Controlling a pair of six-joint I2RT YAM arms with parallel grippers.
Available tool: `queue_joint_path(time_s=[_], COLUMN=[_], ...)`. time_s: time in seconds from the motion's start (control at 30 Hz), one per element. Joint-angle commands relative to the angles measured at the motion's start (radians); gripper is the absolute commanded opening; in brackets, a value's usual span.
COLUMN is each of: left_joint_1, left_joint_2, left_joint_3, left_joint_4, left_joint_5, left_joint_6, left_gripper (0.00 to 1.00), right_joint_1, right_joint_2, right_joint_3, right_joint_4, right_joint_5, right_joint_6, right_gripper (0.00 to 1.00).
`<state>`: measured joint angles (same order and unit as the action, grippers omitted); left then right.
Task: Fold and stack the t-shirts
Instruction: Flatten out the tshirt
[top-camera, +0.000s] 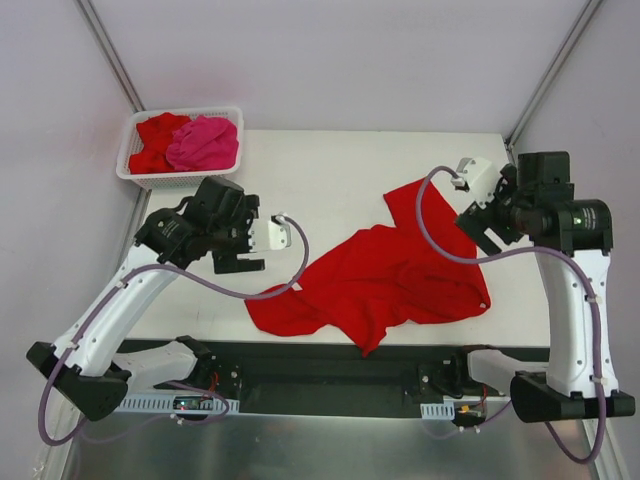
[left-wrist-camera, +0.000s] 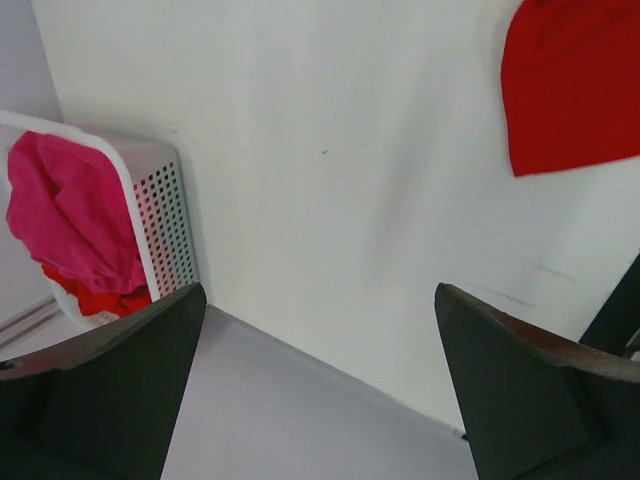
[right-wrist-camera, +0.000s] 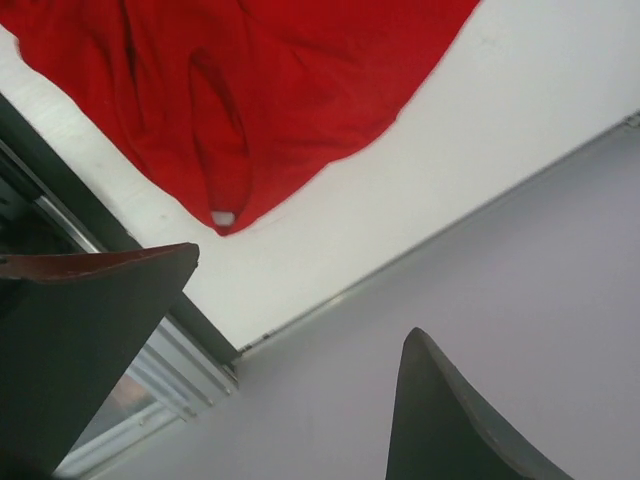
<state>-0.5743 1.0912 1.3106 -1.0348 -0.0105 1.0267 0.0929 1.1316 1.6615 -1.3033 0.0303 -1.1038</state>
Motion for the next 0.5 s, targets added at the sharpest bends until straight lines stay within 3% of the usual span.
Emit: queue_joint_path(time_s=[0.0, 0.2, 0.33, 0.47], left_joint_1=[0.01, 0.01, 0.008, 0.01], left_joint_2=[0.048, 0.203, 0.361, 0.487], left_joint_3=[-0.023, 0.031, 0.151, 0.289], left_joint_4=[0.125, 0.191, 0.243, 0.268], left_joint_5=[0.041, 0.217, 0.354, 0.457], left_joint_6=[-0.146, -0.399, -0.585, -0.7], left_gripper=[0.99, 0.99, 0.96, 0.89], right_joint_1=[-0.004, -0.01, -0.028, -0.082], right_joint_2=[0.023, 0.126, 0.203, 0.348], right_joint_3=[-0.006, -0.032, -0.059, 0.051], right_joint_4=[0.013, 0.002, 0.065, 0.084], right_joint_5=[-0.191, -0.351, -0.246, -0.193], right_joint_6=[0.15, 0.252, 0.295, 0.3], right_gripper=[0.96, 0.97, 0.97, 0.93])
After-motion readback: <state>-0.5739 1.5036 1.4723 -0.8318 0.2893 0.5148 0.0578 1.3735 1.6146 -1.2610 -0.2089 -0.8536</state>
